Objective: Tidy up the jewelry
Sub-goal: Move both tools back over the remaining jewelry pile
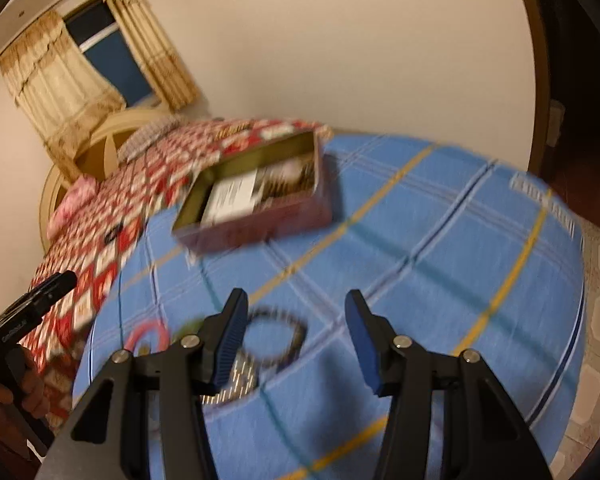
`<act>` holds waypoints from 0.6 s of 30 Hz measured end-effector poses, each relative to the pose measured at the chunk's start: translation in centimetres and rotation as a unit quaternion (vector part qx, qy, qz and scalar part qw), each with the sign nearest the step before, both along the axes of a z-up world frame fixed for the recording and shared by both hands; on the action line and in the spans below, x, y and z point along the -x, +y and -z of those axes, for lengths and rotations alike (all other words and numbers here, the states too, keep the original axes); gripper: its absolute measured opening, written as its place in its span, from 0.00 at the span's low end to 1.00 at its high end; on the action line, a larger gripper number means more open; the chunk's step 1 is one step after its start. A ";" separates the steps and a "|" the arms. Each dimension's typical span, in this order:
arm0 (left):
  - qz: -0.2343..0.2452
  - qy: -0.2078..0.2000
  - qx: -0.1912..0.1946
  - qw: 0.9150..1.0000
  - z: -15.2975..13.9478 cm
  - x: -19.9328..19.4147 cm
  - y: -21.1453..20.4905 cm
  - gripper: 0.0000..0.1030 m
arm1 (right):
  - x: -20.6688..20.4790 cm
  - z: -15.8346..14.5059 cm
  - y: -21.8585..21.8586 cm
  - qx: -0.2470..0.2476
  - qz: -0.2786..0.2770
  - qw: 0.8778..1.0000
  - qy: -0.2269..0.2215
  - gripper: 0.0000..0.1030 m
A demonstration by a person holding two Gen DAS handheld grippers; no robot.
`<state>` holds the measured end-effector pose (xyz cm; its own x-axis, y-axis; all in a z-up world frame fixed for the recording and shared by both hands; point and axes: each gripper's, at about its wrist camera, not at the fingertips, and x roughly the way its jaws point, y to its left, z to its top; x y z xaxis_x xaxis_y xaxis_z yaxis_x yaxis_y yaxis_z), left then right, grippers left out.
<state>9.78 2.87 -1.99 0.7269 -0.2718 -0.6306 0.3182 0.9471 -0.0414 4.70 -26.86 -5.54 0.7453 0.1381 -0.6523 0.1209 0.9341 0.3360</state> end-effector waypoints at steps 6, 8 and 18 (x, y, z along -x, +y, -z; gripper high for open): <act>0.003 0.036 0.034 0.999 2.9 2.7 2.1 0.67 | 2.1 1.0 3.2 0.013 -0.040 0.999 0.020 0.40; 0.013 0.045 0.037 0.998 3.8 3.4 2.2 0.67 | 2.4 1.3 4.4 0.015 -0.056 0.998 0.026 0.40; 0.029 0.043 0.017 0.999 4.8 5.1 1.7 0.67 | 1.1 3.9 9.8 0.002 -0.117 0.991 0.065 0.37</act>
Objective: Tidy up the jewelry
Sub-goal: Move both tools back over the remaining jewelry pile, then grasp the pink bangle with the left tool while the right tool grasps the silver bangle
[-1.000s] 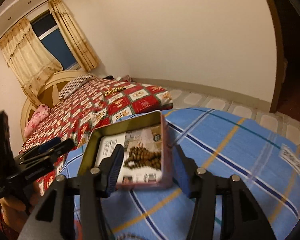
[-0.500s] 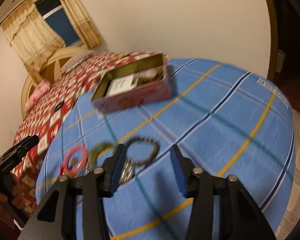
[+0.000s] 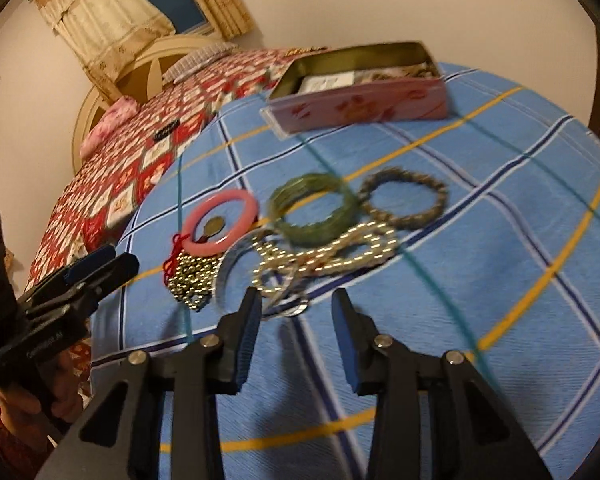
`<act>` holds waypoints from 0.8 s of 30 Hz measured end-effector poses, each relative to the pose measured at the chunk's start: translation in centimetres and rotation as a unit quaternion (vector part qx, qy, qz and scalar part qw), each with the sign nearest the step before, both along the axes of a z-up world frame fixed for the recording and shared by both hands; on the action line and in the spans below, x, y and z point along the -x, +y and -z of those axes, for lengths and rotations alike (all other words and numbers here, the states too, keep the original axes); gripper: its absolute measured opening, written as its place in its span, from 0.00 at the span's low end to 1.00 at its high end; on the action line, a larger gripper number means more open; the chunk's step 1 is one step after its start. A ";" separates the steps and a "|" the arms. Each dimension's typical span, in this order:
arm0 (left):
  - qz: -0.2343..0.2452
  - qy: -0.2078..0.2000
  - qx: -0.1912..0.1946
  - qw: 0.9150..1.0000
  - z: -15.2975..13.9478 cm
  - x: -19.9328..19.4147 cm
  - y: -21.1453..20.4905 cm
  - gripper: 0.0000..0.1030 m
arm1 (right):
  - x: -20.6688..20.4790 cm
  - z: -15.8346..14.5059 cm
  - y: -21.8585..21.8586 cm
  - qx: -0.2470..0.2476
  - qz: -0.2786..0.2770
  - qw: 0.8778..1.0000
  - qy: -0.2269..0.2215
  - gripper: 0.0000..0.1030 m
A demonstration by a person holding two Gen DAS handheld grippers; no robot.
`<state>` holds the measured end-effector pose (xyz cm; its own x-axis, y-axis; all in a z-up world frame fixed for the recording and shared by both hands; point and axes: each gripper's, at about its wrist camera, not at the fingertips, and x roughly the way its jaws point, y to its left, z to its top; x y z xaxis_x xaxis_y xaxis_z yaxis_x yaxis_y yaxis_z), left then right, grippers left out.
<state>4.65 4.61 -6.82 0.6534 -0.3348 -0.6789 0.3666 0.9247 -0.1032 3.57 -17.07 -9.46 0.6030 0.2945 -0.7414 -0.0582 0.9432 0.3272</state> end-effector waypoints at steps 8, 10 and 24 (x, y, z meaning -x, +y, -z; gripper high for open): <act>0.027 0.000 -0.014 1.000 0.4 0.8 -0.3 0.67 | -0.9 0.9 2.5 0.044 -0.008 0.999 0.007 0.21; 0.036 0.002 -0.017 0.999 0.4 0.9 -0.6 0.67 | -0.8 1.0 2.2 0.040 -0.010 0.999 0.008 0.13; 0.067 -0.008 -0.014 0.998 -0.4 0.1 -2.4 0.67 | 4.2 -2.1 -2.1 -0.011 0.003 0.999 -0.030 0.07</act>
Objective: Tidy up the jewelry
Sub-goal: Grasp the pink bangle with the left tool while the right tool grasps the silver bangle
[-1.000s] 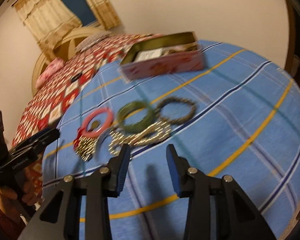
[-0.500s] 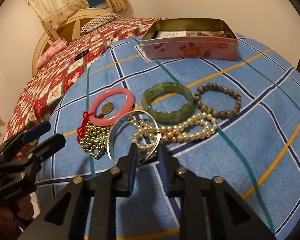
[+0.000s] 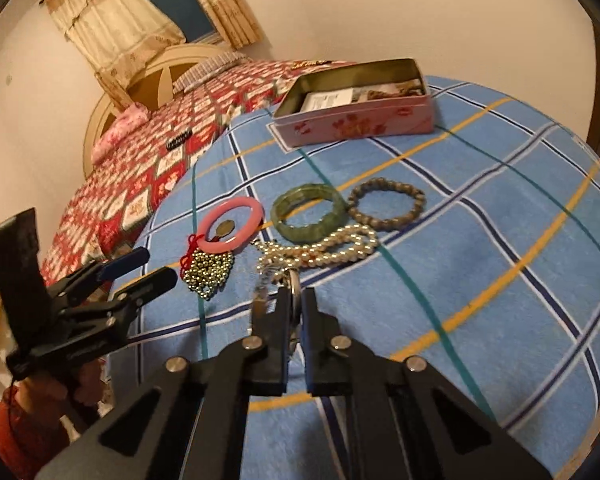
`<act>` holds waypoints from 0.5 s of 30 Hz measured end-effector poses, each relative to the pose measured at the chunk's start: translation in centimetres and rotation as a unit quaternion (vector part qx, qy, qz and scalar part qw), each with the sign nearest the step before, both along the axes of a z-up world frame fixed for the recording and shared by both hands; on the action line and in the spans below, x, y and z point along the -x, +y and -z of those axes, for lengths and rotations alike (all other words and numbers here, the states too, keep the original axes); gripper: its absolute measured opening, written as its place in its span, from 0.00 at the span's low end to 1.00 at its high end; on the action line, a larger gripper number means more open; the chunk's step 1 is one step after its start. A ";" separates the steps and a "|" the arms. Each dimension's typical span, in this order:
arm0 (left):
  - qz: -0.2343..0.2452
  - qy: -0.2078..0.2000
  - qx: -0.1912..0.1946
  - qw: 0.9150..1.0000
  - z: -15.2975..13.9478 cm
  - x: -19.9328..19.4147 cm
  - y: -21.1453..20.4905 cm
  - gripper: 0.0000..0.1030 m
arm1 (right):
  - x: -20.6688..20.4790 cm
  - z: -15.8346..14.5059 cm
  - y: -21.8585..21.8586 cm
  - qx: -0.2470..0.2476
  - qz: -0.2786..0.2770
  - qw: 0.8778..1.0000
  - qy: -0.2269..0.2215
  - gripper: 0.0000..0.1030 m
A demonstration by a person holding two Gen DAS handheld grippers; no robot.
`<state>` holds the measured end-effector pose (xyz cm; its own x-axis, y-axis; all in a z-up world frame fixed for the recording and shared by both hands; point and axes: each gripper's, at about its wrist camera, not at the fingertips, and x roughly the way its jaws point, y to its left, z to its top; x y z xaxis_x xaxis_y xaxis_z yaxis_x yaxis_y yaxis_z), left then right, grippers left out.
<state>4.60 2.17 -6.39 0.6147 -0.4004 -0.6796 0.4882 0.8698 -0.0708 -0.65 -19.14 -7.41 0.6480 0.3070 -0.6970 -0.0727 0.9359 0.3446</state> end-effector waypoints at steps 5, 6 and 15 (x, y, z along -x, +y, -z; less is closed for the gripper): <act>0.025 0.027 0.017 0.999 -0.3 -3.5 -2.2 0.67 | -0.2 -0.4 -1.4 -0.016 0.032 0.999 -0.008 0.07; 0.022 0.032 0.001 0.999 0.1 -4.2 -2.9 0.67 | -0.4 -0.5 -1.6 -0.017 0.037 0.999 -0.009 0.07; 0.086 0.028 -0.031 0.995 0.6 -3.5 -7.1 0.58 | -1.2 -0.9 -2.9 -0.027 0.049 0.998 -0.015 0.07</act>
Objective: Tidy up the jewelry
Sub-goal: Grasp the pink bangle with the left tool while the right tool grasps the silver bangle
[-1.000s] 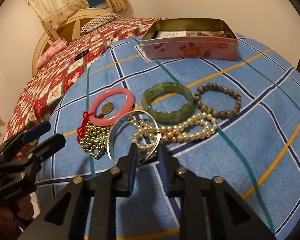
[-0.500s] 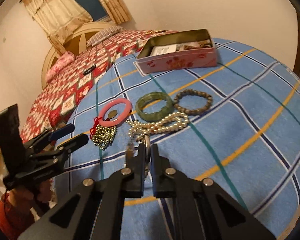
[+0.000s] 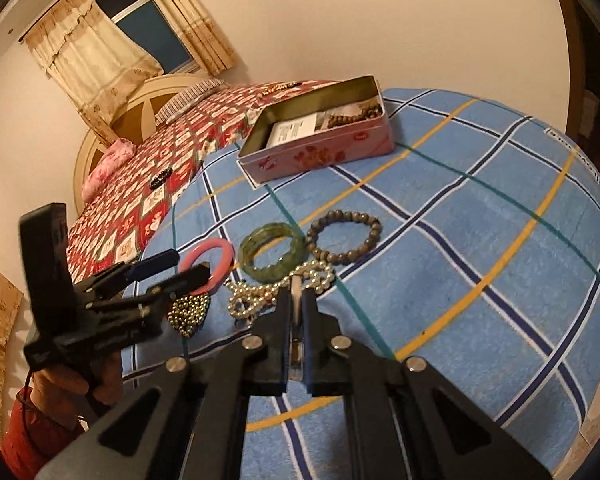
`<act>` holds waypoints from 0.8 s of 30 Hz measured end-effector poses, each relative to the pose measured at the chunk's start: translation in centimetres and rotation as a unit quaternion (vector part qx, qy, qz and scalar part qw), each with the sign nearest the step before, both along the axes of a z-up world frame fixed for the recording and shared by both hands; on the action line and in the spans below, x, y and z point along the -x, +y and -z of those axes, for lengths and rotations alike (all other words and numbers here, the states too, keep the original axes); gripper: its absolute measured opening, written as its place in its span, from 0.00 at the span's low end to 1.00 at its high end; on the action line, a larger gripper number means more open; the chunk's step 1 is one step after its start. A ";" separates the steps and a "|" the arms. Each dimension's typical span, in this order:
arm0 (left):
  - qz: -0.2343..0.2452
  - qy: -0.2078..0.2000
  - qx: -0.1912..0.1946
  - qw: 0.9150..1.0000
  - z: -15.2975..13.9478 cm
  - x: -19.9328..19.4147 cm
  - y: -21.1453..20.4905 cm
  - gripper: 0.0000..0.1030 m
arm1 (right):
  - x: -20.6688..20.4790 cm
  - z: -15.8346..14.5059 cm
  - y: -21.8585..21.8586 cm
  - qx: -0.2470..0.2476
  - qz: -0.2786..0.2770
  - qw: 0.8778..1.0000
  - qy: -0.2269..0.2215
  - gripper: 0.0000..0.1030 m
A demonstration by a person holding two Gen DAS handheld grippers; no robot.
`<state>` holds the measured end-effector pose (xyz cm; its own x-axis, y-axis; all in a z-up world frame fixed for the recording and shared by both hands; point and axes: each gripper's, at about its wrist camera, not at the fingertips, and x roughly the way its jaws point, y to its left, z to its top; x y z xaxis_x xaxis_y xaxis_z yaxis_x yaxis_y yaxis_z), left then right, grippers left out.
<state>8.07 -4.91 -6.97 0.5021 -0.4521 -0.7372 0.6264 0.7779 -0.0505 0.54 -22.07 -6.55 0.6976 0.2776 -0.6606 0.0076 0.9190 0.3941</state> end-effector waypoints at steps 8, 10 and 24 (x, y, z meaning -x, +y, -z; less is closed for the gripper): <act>-0.026 0.043 -0.017 0.999 2.3 -1.7 -0.1 0.50 | -0.1 -0.1 -1.1 -0.010 0.011 1.000 -0.003 0.07; -0.012 0.061 0.009 0.998 2.2 -1.8 0.0 0.27 | -0.1 -0.1 -1.3 -0.009 0.011 1.000 -0.004 0.07; -0.008 0.024 0.141 0.990 -3.4 -0.5 3.7 0.09 | 0.3 -1.8 -2.6 -0.022 0.028 0.999 -0.025 0.07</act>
<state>8.55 -1.24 -3.56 0.4778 -0.6364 -0.6056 0.6060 0.7378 -0.2973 0.28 -24.65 -4.70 0.7448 0.2645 -0.6126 0.0380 0.8998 0.4347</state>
